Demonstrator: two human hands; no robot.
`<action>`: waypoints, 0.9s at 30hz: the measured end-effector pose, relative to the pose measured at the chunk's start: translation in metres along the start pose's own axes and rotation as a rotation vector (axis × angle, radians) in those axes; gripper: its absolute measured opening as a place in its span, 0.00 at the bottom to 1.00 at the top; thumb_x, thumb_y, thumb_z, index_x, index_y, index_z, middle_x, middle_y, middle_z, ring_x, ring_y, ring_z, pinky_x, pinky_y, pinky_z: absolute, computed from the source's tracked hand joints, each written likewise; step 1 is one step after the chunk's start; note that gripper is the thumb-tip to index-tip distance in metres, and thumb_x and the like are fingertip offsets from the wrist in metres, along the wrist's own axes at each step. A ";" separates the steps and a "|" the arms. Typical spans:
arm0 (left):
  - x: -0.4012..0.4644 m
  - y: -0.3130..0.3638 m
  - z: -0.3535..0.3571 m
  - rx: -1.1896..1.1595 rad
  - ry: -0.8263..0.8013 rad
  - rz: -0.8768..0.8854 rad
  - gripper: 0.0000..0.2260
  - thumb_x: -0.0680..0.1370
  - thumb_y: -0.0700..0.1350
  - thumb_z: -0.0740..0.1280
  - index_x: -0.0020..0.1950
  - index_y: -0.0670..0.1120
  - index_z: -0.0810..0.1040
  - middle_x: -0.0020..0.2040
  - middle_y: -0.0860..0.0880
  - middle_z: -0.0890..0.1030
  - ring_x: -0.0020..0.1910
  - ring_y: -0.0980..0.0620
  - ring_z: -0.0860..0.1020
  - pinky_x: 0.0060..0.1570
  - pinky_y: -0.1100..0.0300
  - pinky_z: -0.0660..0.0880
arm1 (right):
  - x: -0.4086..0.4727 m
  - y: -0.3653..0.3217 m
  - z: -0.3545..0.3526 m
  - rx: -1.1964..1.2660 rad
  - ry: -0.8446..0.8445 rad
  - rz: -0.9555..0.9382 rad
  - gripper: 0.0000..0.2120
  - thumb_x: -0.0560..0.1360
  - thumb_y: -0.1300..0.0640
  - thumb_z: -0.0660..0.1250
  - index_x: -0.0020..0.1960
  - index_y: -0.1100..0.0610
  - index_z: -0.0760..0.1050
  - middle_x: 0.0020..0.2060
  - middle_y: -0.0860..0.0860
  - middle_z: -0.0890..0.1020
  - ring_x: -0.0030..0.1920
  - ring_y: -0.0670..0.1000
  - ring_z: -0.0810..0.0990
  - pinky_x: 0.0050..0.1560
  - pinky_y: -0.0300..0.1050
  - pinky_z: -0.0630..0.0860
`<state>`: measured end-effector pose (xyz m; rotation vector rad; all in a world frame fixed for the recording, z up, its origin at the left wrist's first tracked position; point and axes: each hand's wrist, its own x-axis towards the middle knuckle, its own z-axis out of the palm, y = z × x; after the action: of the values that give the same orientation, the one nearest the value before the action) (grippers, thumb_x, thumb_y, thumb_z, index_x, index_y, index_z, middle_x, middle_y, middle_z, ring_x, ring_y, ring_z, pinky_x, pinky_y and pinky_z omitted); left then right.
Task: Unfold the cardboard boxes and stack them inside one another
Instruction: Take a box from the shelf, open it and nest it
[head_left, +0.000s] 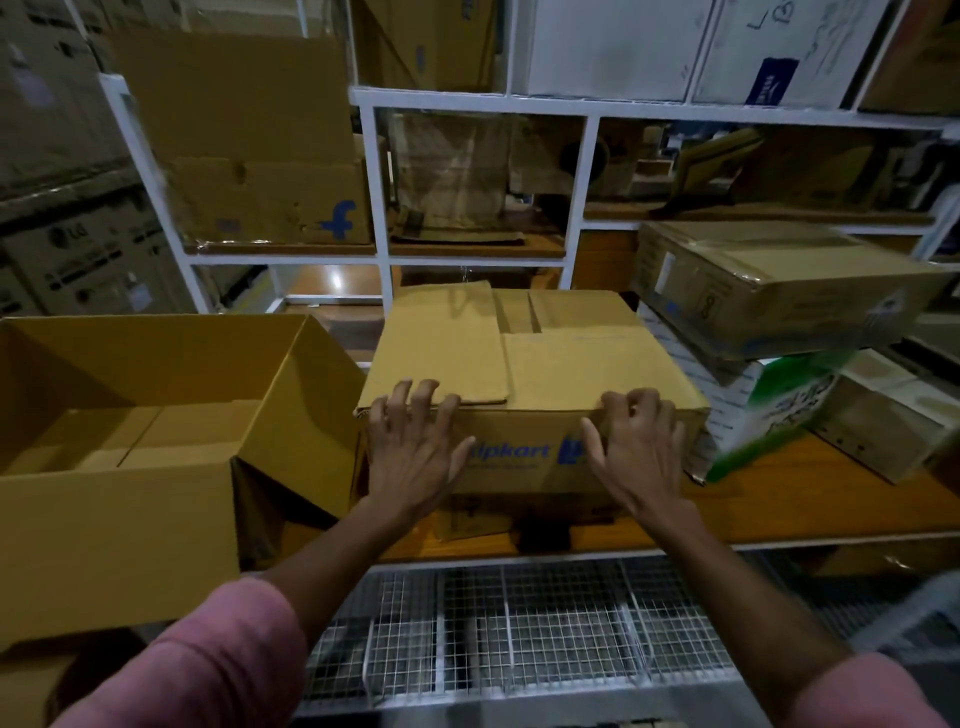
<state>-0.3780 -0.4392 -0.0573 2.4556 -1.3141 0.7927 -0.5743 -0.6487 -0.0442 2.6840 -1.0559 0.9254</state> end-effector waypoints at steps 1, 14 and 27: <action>0.004 0.003 -0.004 -0.017 -0.019 0.022 0.24 0.80 0.63 0.58 0.69 0.49 0.71 0.70 0.42 0.68 0.71 0.36 0.67 0.66 0.38 0.63 | 0.005 -0.003 -0.001 -0.026 0.002 -0.027 0.18 0.79 0.42 0.65 0.60 0.55 0.74 0.54 0.58 0.71 0.52 0.62 0.71 0.50 0.59 0.72; 0.035 0.045 -0.011 -0.146 -0.021 0.273 0.19 0.83 0.56 0.59 0.65 0.45 0.74 0.55 0.44 0.75 0.50 0.47 0.73 0.48 0.52 0.72 | 0.083 -0.061 0.006 0.326 -0.478 -0.312 0.18 0.83 0.55 0.60 0.71 0.45 0.75 0.68 0.52 0.72 0.66 0.58 0.68 0.63 0.55 0.67; 0.117 -0.024 -0.014 -0.082 -0.300 -0.143 0.31 0.81 0.66 0.53 0.81 0.53 0.57 0.83 0.50 0.56 0.82 0.41 0.49 0.71 0.24 0.49 | 0.106 -0.063 0.030 0.072 -0.537 -0.314 0.22 0.84 0.37 0.46 0.75 0.37 0.63 0.73 0.45 0.66 0.67 0.56 0.62 0.61 0.59 0.60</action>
<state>-0.3110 -0.5002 0.0212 2.6402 -1.2163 0.3383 -0.4577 -0.6723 -0.0002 3.1172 -0.6324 0.1914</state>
